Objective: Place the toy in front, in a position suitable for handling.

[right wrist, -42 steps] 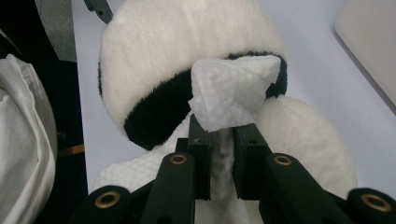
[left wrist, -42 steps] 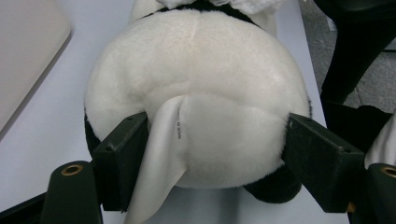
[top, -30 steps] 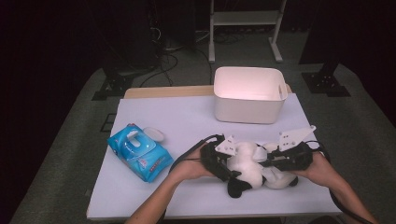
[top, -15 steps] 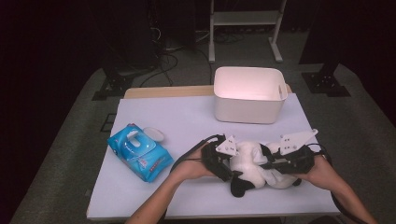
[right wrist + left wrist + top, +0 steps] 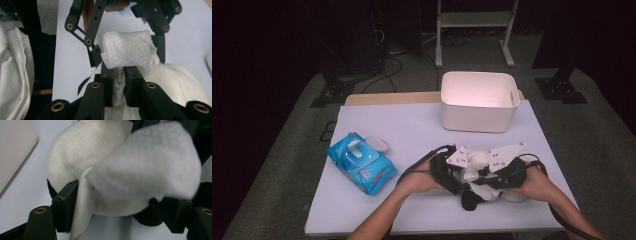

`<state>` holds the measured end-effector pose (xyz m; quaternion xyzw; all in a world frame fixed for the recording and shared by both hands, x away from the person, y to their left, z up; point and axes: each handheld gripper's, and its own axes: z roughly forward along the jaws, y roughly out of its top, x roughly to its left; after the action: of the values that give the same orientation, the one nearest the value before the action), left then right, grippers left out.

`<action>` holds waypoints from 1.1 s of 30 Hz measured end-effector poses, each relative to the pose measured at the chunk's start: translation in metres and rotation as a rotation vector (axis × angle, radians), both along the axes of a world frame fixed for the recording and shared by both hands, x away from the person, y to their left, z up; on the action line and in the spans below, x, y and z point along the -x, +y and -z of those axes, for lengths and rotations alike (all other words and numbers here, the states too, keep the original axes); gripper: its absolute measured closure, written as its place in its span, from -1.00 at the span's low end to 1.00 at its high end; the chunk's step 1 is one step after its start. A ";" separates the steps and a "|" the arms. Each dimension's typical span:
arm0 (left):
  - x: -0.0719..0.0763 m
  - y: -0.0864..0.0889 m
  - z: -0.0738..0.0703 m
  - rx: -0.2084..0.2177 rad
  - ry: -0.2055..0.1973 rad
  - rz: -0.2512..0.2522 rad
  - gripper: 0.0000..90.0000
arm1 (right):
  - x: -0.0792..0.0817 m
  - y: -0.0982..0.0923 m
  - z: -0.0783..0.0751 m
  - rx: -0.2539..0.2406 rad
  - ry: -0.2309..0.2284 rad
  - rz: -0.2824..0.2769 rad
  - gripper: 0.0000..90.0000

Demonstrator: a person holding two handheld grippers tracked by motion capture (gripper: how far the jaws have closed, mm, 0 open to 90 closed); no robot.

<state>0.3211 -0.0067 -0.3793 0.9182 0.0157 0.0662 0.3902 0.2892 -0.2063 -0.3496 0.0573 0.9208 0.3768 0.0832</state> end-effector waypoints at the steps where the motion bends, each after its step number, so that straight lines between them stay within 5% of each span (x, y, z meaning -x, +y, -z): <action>1: 0.000 0.000 0.000 -0.001 -0.001 0.001 -0.44 | 0.001 -0.003 0.000 0.002 -0.006 0.006 0.75; 11: 0.001 -0.005 -0.001 -0.007 0.003 0.003 -0.44 | 0.007 -0.046 -0.001 -0.001 0.000 0.117 0.75; 23: 0.002 -0.005 0.001 -0.008 0.004 -0.005 -0.44 | -0.014 0.007 -0.004 0.016 -0.010 0.000 0.75; 33: 0.002 -0.006 0.001 -0.014 -0.001 0.001 -0.44 | -0.020 -0.046 -0.006 -0.026 0.026 0.129 0.75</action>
<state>0.3188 -0.0127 -0.3798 0.9208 0.0147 0.0667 0.3839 0.3096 -0.2527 -0.3437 0.1224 0.9111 0.3820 0.0947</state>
